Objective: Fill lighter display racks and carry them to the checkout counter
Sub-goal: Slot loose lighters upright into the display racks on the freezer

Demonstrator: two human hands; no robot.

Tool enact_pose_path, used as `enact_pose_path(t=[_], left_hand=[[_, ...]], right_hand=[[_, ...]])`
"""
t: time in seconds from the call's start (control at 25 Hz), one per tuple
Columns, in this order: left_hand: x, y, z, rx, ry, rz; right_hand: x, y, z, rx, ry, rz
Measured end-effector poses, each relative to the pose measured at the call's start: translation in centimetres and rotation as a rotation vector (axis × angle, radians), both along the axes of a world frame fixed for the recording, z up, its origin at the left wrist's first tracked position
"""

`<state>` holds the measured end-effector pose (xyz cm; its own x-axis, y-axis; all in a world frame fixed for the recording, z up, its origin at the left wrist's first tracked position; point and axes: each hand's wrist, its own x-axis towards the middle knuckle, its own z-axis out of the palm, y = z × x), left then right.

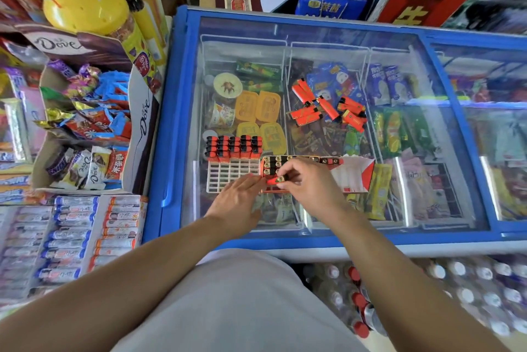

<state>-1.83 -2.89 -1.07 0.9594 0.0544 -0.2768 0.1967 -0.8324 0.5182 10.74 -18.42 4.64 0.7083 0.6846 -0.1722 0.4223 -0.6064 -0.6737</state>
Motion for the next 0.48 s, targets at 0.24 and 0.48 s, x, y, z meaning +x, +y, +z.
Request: enact_pose_path(t=[0.24,0.48], left_hand=[[-0.3,0.2,-0.5,0.038,0.084,-0.067],[-0.5,0.3,-0.5,-0.039,-0.006,0.003]], right_hand=[[-1.5,1.5,-4.2,-0.054,-0.332,-0.002],[-1.5,1.7,-4.3,-0.013,-0.384,-0.018]])
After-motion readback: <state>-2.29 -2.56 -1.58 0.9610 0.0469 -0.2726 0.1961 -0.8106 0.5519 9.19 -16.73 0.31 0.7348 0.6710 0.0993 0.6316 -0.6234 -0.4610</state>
